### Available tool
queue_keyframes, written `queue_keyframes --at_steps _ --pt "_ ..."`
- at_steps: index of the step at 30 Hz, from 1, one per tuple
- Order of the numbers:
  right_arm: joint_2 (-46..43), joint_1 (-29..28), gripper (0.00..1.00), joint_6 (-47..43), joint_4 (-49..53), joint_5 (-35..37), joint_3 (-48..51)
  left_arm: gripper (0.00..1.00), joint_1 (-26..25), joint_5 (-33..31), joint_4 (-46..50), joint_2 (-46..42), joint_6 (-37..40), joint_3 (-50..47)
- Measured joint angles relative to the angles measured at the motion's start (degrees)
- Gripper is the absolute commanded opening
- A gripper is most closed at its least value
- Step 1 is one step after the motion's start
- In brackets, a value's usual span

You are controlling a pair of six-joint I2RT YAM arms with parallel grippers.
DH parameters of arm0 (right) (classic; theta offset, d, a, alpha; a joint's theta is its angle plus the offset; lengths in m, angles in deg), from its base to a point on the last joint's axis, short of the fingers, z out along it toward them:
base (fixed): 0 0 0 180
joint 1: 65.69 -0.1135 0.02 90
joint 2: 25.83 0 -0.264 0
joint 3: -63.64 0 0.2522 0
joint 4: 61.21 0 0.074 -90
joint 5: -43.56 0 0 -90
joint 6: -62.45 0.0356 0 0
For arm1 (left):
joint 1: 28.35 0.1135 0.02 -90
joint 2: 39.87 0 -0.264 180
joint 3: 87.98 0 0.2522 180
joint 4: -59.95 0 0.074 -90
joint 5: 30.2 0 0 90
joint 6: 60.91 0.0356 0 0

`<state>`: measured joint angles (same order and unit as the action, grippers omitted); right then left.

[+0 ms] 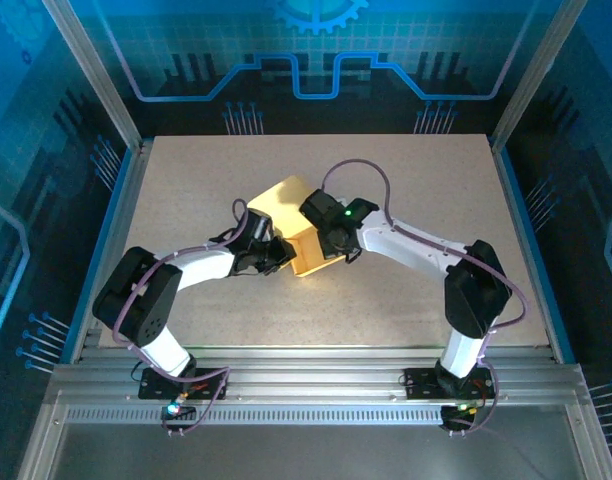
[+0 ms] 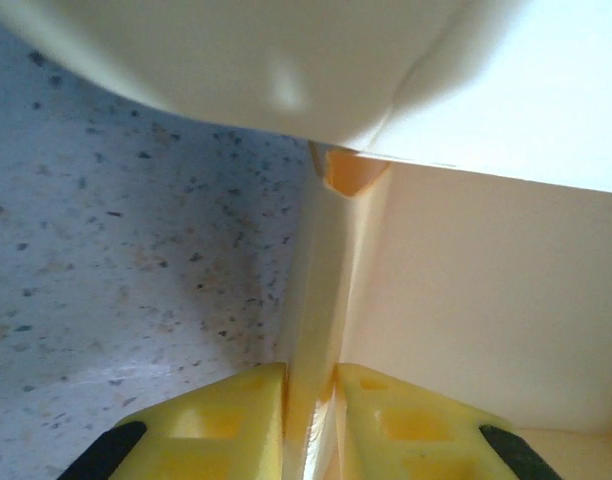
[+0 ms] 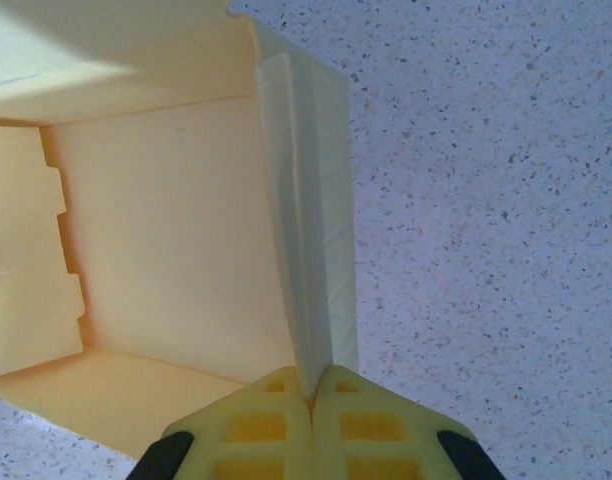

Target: Fold the paper box

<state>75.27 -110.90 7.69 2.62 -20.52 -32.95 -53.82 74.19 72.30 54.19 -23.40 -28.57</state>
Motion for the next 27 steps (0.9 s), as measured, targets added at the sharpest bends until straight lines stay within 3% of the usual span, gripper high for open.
queue_keyframes --at_steps 8,17,27 --pt "0.5 0.0 0.0 1.4 -1.1 -1.5 0.0 0.19 -0.9 -2.3 3.0 2.7 1.9 2.6" --pt "0.7 -0.1 0.0 1.9 -1.3 -1.2 0.0 0.02 -2.1 -5.9 9.6 4.0 6.8 6.5" --pt "2.2 -4.6 0.0 2.1 -0.8 5.1 -2.4 0.0 -2.6 -10.1 14.0 4.3 7.8 8.9"
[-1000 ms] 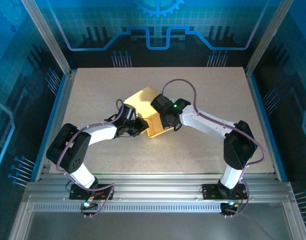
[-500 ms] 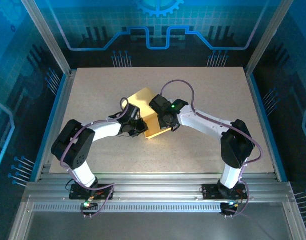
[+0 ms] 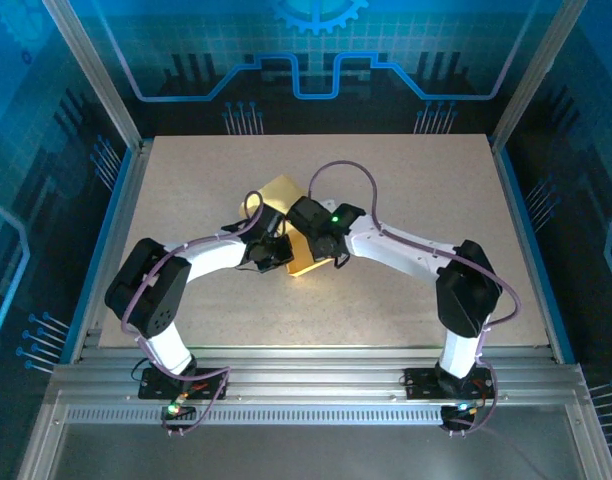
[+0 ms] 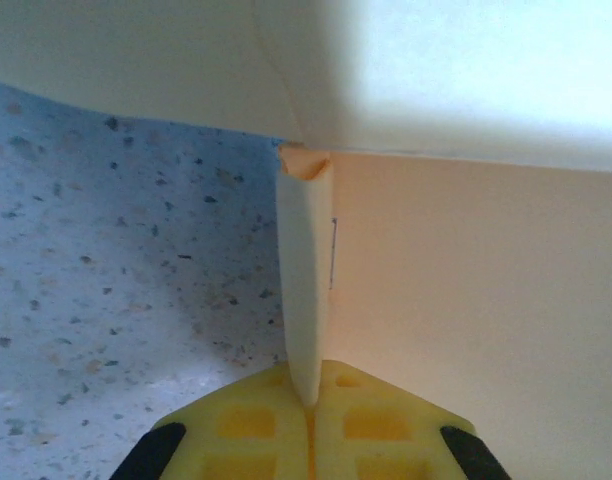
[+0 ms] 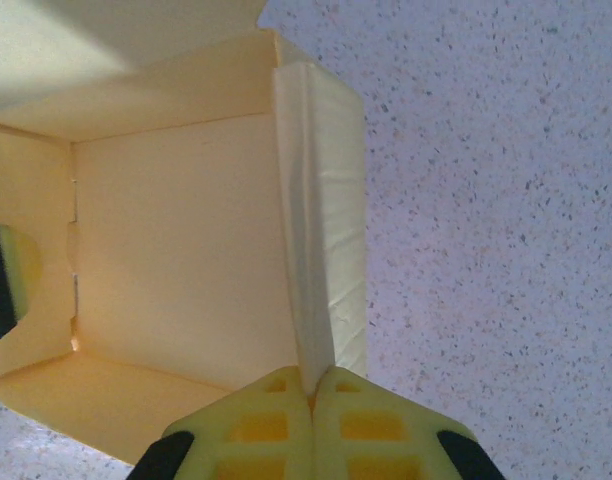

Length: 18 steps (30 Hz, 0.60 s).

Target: Fold the paper box

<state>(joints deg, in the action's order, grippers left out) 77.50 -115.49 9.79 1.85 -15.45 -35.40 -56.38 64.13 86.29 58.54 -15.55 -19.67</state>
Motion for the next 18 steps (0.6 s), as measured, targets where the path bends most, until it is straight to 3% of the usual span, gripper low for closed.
queue_keyframes --at_steps 13,18 --pt "0.2 -1.4 0.0 8.2 -5.6 -3.7 0.4 0.0 -1.2 -13.2 10.2 0.8 1.5 5.2" --pt "0.1 -0.9 0.0 9.3 -7.6 -4.8 2.4 0.0 -1.5 -15.3 11.4 1.0 2.9 5.8"
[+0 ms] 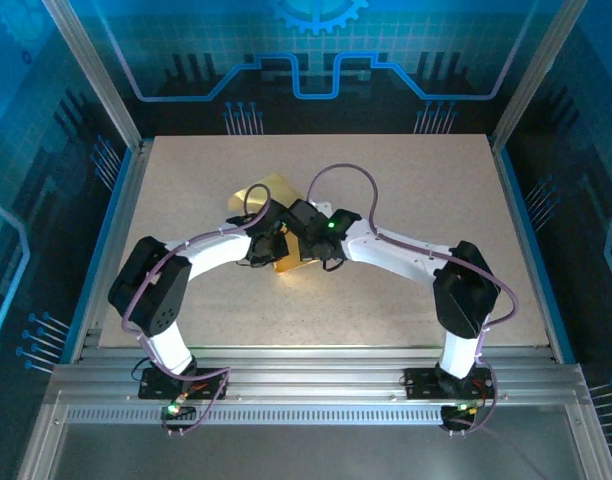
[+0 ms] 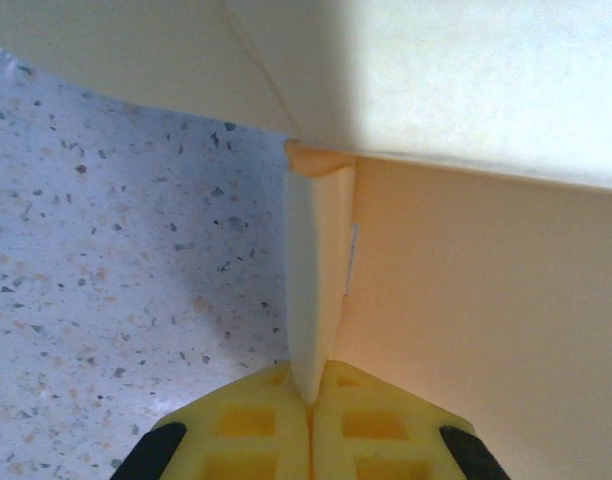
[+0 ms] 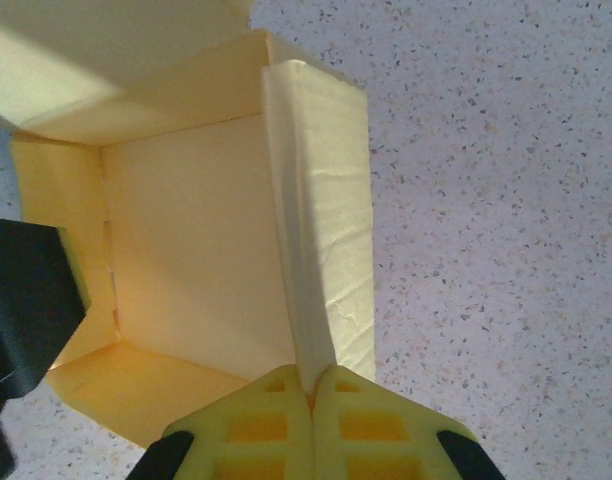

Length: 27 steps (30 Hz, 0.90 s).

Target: Fold the paper box

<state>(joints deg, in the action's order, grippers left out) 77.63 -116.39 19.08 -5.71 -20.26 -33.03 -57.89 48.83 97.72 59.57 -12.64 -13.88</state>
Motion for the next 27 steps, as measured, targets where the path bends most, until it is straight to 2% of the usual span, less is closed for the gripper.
queue_keyframes --at_steps 3,8,14,19,27 --pt "-0.1 1.7 0.0 0.2 -1.8 -2.5 2.3 0.02 0.0 -0.2 0.3 -0.2 1.4 0.0" --pt "0.0 6.4 0.0 2.3 -6.3 -12.4 6.3 0.02 0.0 -1.1 5.3 0.7 5.3 2.3" --pt "2.0 8.4 0.0 5.7 -10.0 -21.1 8.3 0.02 0.0 -3.6 11.2 2.1 9.0 4.3" --pt "5.7 8.4 0.0 5.6 -10.1 -22.2 7.7 0.02 -0.3 -5.7 14.2 3.8 10.2 6.1" --pt "6.2 8.8 0.0 5.5 -10.4 -22.9 7.1 0.02 -2.5 -12.2 17.7 6.9 10.1 9.1"
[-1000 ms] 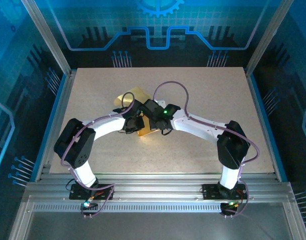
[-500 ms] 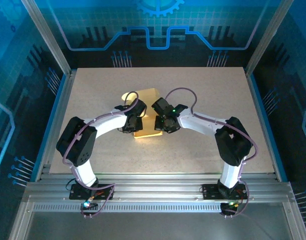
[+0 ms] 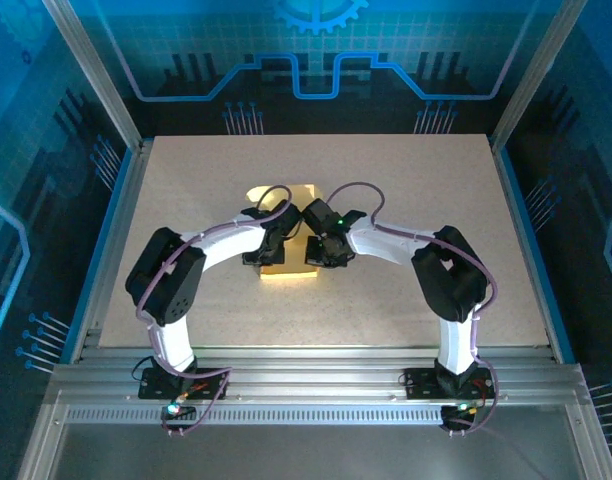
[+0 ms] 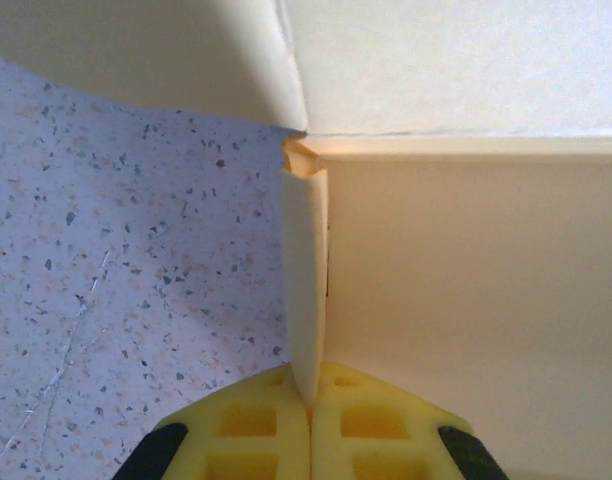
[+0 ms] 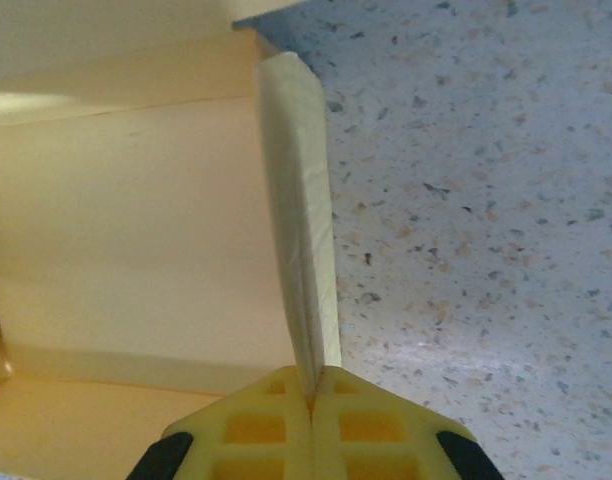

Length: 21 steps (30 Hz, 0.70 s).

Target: Fold the paper box

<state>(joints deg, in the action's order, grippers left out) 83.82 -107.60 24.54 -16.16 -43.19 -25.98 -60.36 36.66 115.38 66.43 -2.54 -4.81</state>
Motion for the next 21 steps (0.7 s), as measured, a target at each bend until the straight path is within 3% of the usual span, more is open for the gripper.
queue_keyframes --at_steps 7,14,21 --pt "0.0 1.1 0.0 0.0 -1.9 -2.4 0.0 0.04 -1.3 -3.9 1.6 2.0 -1.7 1.4" --pt "0.3 1.1 0.0 0.0 -2.0 -1.7 0.0 0.15 -1.3 -3.8 -1.3 -0.1 -2.5 -1.4" --pt "0.3 1.5 0.0 -1.2 -1.4 0.2 0.1 0.24 2.2 9.1 -8.6 -8.6 -3.0 -10.6"
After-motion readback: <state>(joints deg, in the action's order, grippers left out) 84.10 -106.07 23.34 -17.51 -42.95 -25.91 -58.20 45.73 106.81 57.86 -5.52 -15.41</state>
